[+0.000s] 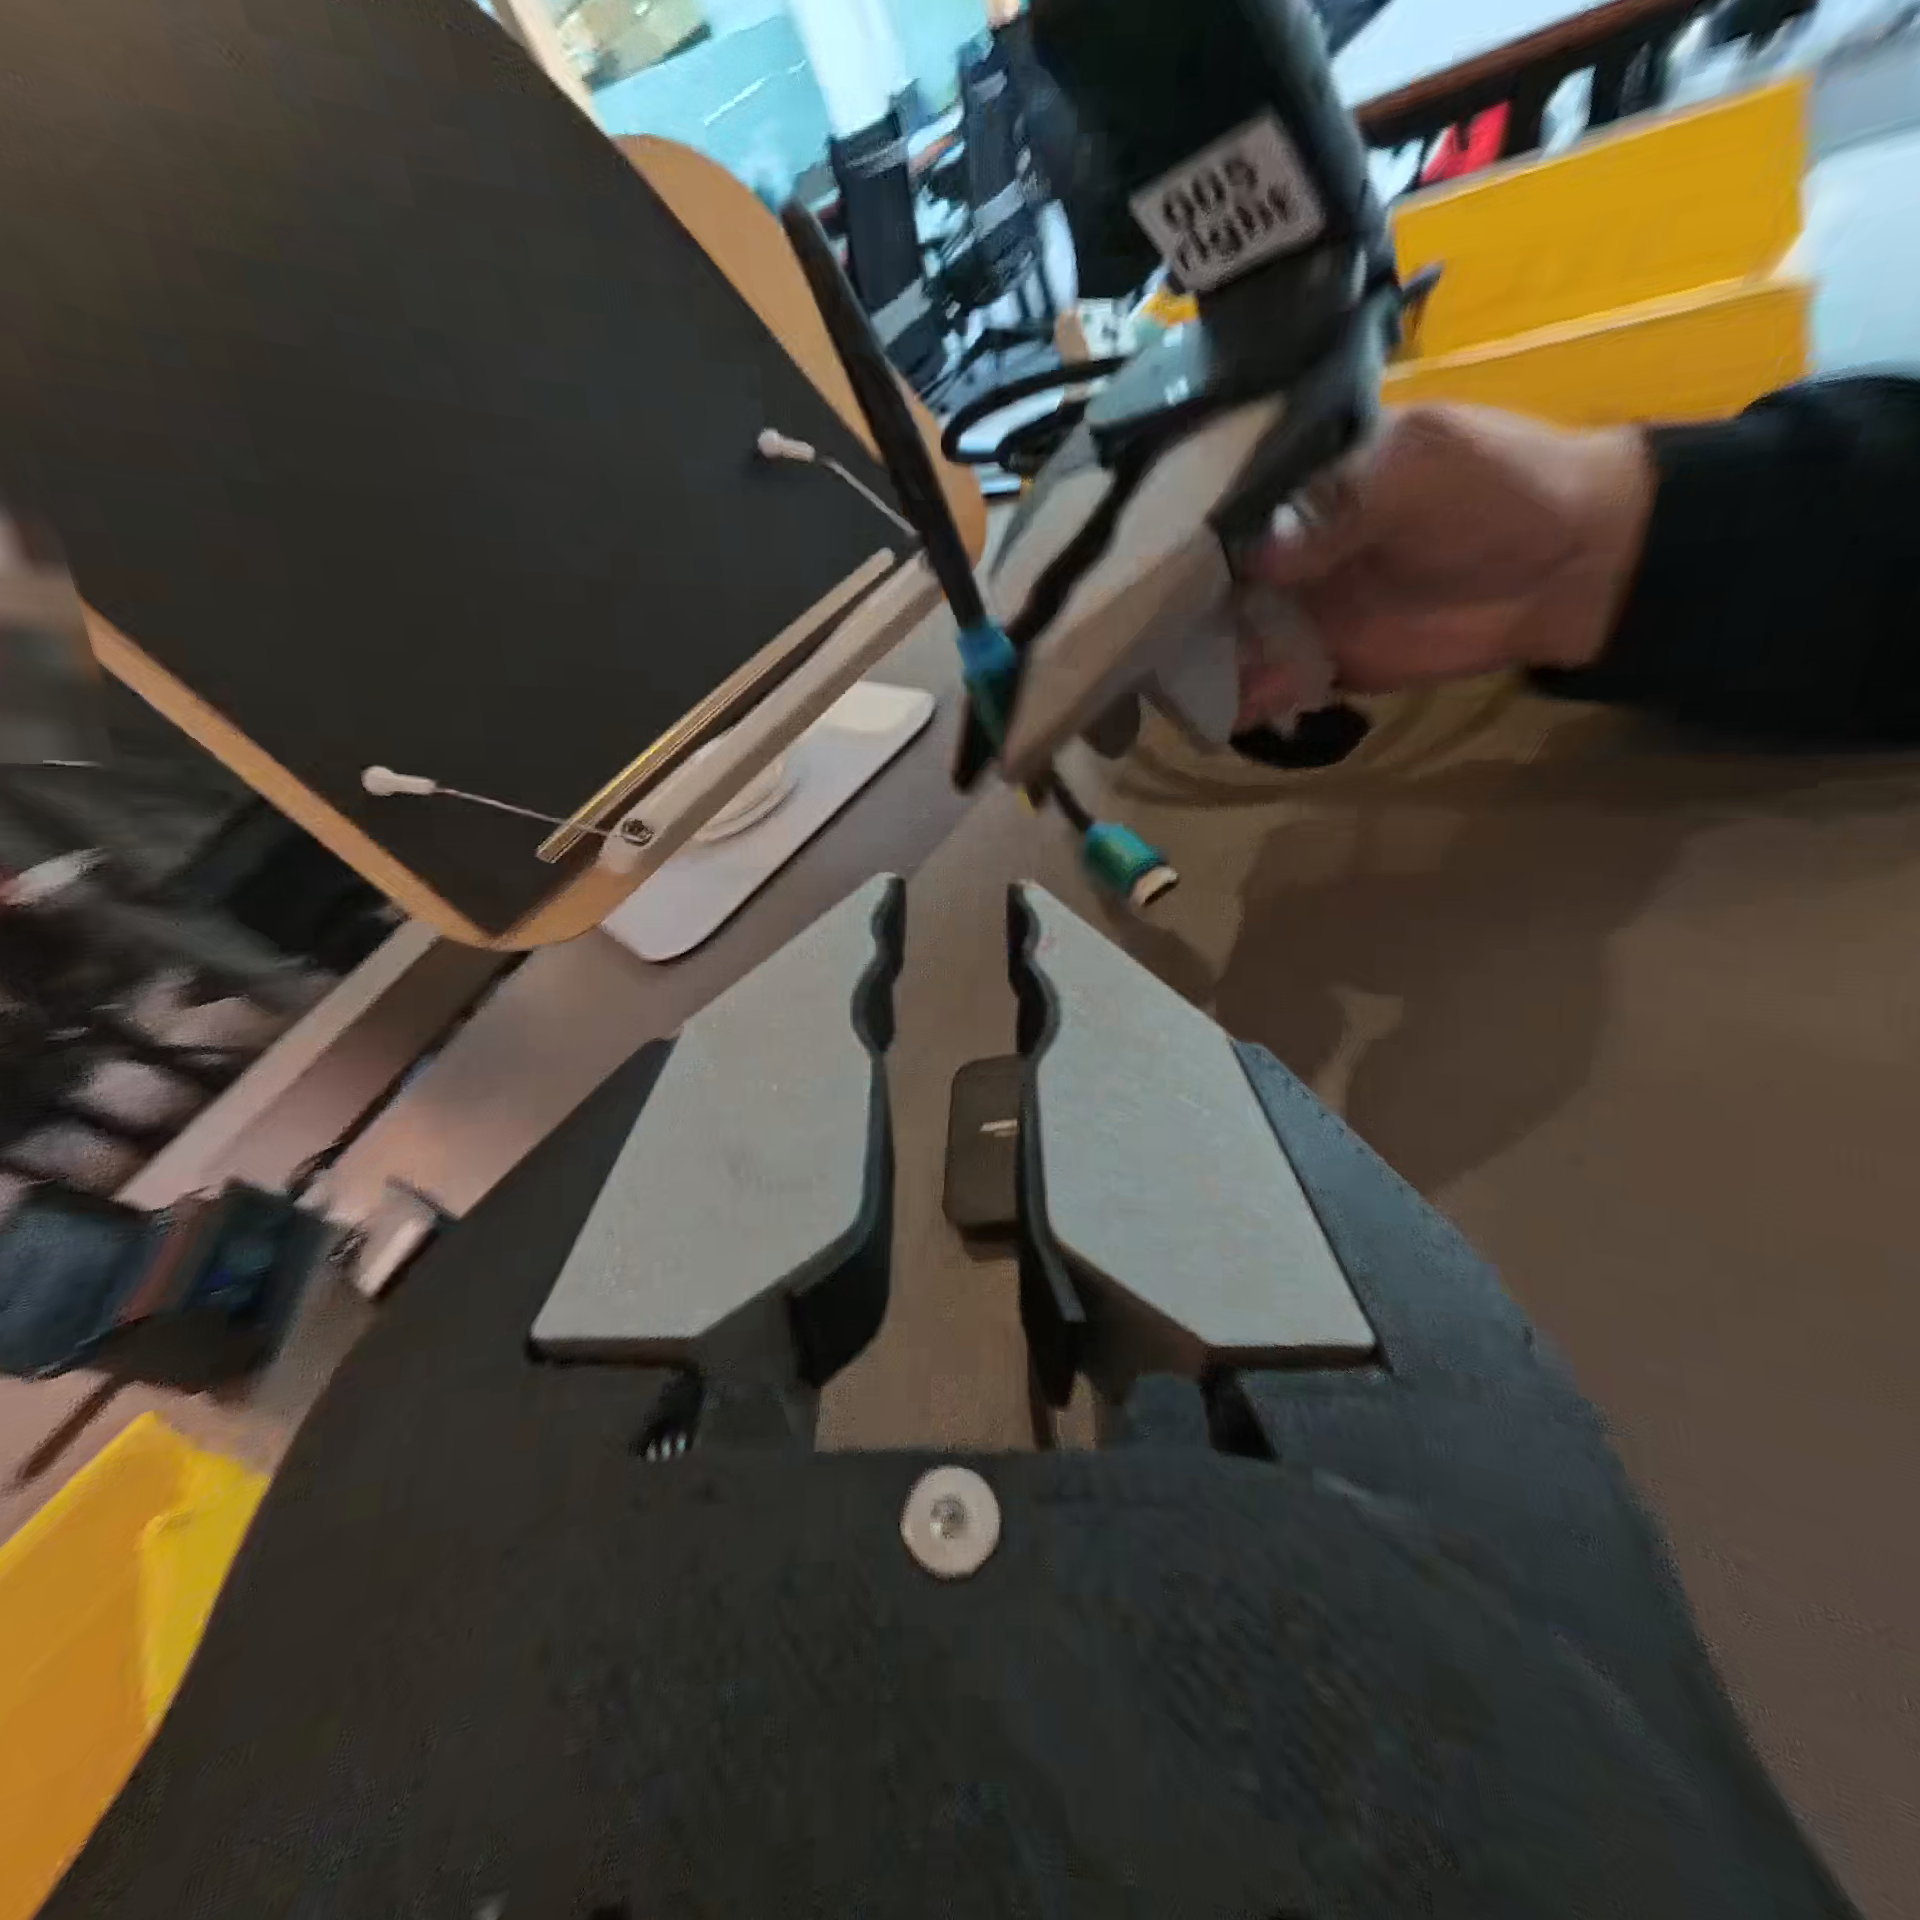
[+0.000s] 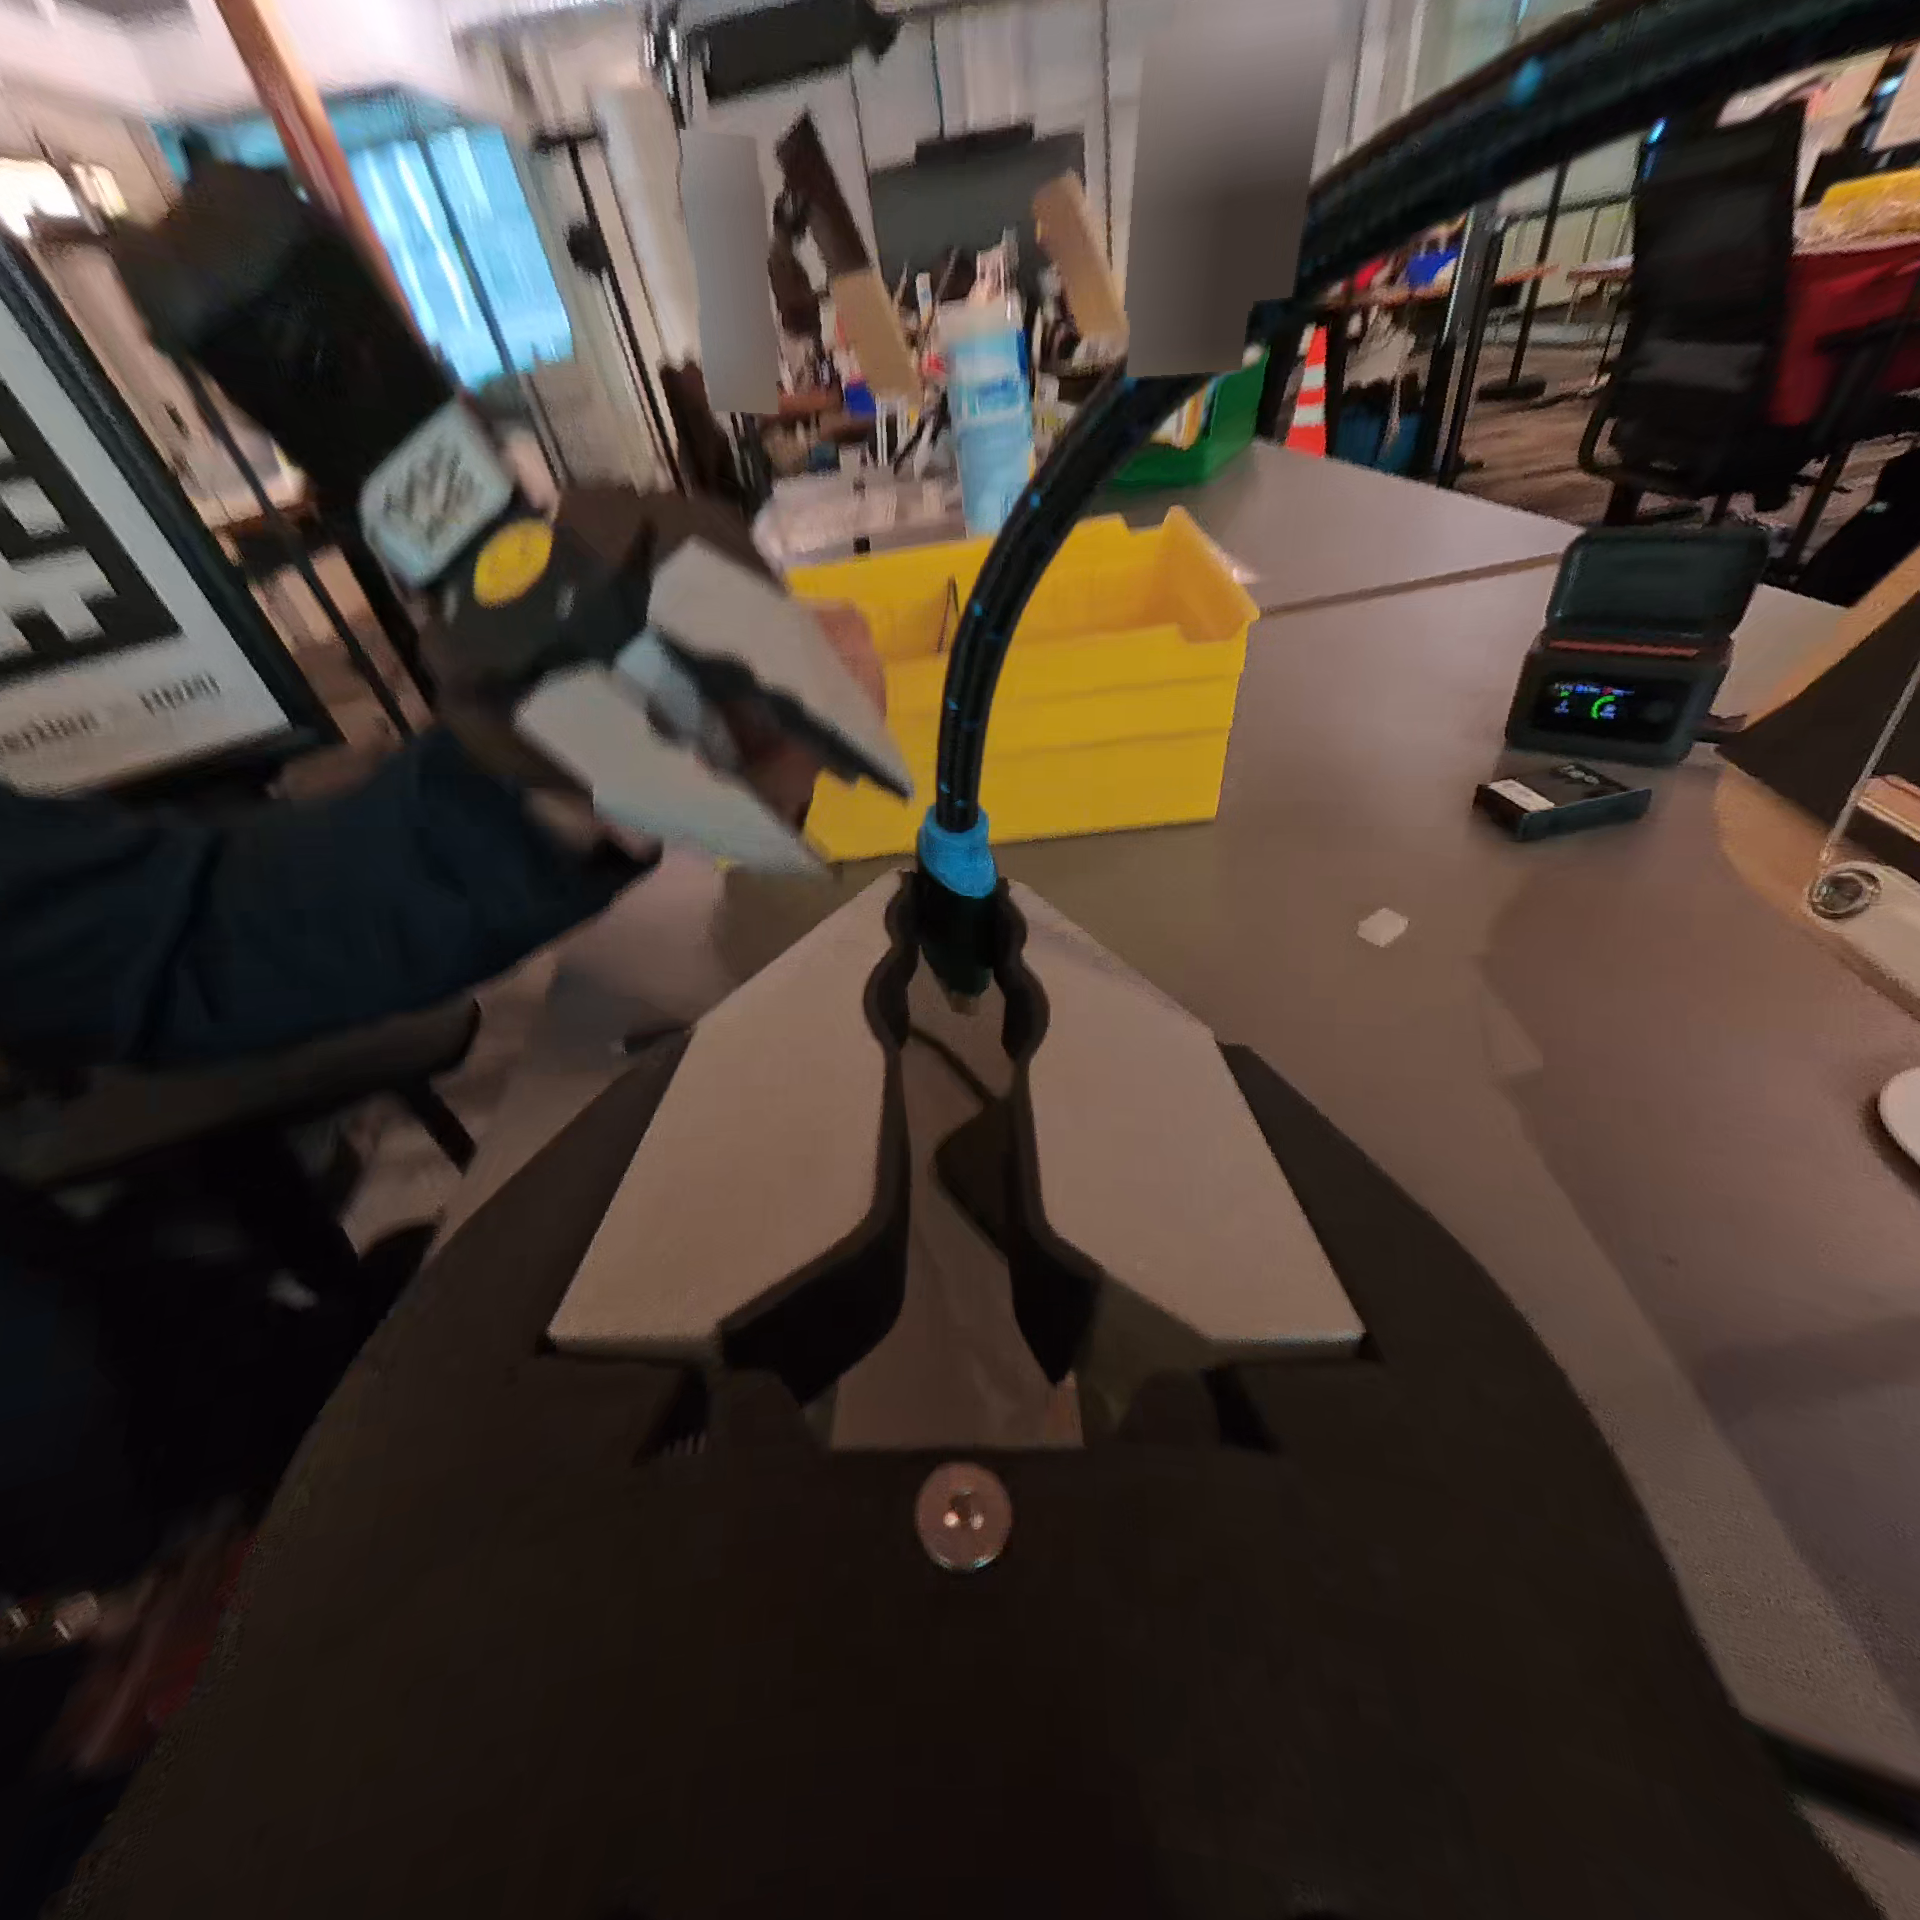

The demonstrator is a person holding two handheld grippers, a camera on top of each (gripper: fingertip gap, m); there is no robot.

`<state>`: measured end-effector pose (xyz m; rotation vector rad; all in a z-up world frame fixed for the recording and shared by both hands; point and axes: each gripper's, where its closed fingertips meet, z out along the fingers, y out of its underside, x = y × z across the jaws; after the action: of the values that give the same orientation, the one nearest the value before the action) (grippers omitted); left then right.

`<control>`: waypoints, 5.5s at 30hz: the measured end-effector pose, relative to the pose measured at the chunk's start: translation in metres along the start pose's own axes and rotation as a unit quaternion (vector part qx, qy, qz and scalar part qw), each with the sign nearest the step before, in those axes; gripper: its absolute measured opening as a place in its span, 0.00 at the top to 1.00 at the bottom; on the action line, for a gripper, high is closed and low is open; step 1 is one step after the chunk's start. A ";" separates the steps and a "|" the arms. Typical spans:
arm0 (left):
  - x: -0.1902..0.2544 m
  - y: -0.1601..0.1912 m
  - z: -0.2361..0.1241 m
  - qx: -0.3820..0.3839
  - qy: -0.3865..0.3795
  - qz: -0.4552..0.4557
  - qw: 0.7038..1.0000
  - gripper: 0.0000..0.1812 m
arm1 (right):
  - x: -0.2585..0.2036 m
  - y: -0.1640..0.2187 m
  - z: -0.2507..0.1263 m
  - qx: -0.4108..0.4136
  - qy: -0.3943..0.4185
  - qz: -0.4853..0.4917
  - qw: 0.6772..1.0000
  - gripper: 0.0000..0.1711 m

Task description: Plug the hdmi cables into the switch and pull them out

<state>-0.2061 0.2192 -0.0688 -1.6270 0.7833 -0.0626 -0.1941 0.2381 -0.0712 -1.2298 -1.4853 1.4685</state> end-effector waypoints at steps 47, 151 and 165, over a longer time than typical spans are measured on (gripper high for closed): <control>-0.002 -0.011 0.037 -0.040 -0.365 0.518 0.773 0.97 | 0.011 -0.015 0.005 0.165 -0.105 0.398 0.896 0.95; 0.048 -0.035 -0.020 0.221 0.422 -0.464 0.747 0.90 | -0.068 -0.031 0.003 0.084 -0.155 -0.005 0.984 0.99; 0.033 -0.029 -0.007 0.209 0.239 -0.281 0.906 0.90 | -0.050 -0.028 0.000 0.069 -0.130 0.027 0.989 0.93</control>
<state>-0.1716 0.1963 -0.0537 -1.3807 0.5801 -1.0094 -0.1828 0.1940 -0.0371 -1.0316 -1.4966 1.7916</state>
